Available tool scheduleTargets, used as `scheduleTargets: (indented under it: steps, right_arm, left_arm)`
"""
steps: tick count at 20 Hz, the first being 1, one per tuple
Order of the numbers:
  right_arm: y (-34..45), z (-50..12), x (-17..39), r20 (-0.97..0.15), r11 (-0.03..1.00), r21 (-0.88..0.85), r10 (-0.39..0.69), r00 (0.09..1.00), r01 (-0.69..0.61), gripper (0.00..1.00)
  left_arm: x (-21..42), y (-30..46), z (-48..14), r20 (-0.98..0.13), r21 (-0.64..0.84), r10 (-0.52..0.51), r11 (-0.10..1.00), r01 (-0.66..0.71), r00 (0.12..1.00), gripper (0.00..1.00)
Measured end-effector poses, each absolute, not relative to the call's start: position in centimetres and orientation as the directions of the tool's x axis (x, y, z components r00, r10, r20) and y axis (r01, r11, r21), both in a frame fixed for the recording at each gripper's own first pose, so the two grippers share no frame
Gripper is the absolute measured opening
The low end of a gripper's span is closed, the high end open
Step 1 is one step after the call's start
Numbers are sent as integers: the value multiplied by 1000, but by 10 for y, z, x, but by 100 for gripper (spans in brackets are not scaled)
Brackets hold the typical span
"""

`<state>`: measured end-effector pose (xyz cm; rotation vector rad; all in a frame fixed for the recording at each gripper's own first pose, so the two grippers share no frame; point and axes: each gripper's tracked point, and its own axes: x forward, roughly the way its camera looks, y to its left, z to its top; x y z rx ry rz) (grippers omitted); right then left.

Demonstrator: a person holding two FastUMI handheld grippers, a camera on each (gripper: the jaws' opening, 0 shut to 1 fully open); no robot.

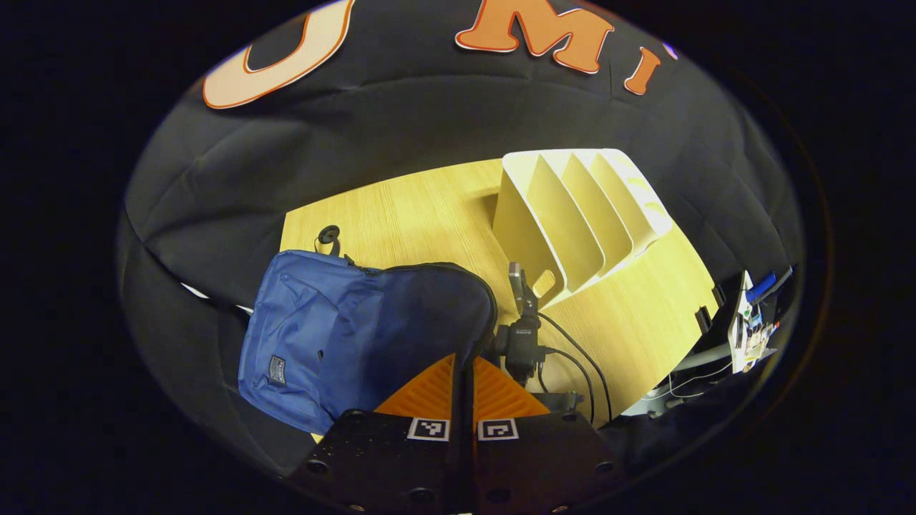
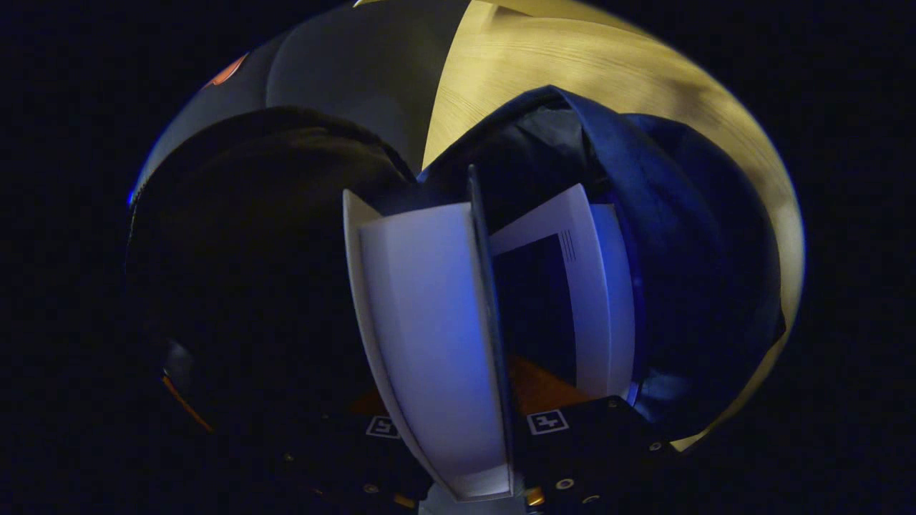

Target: Open the schoolbag, grab two books from the bookshelf and put them into the schoolbag.

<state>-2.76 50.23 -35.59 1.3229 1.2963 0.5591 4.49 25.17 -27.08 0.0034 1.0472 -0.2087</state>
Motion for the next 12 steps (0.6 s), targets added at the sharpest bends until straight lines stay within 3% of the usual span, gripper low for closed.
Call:
scheduleTargets:
  steps: [2,3,5,6,8,10,12]
  right_arm:
    - [508,-363,-30,-410,310,878,880,239,365,65]
    - [505,-363,-31,-436,337,860,875,211,383,59]
    - [501,-371,-36,-490,406,830,859,150,383,71]
    - [497,-372,-37,-508,433,821,851,132,372,87]
    - [489,-370,-37,-524,459,817,844,114,349,69]
    - [485,-365,-48,-533,488,809,844,62,327,92]
    - [477,-360,-57,-542,505,807,839,44,305,97]
  left_arm:
    - [50,259,-269,-853,-110,-172,982,153,492,0]
    - [54,265,-265,-850,-120,-174,983,138,497,0]
    - [62,279,-261,-842,-138,-165,986,91,514,0]
    - [63,287,-260,-839,-138,-155,988,72,521,0]
    - [63,296,-259,-837,-143,-148,988,50,526,1]
    - [62,298,-262,-838,-153,-152,987,40,524,0]
    - [62,299,-265,-837,-156,-152,987,38,525,0]
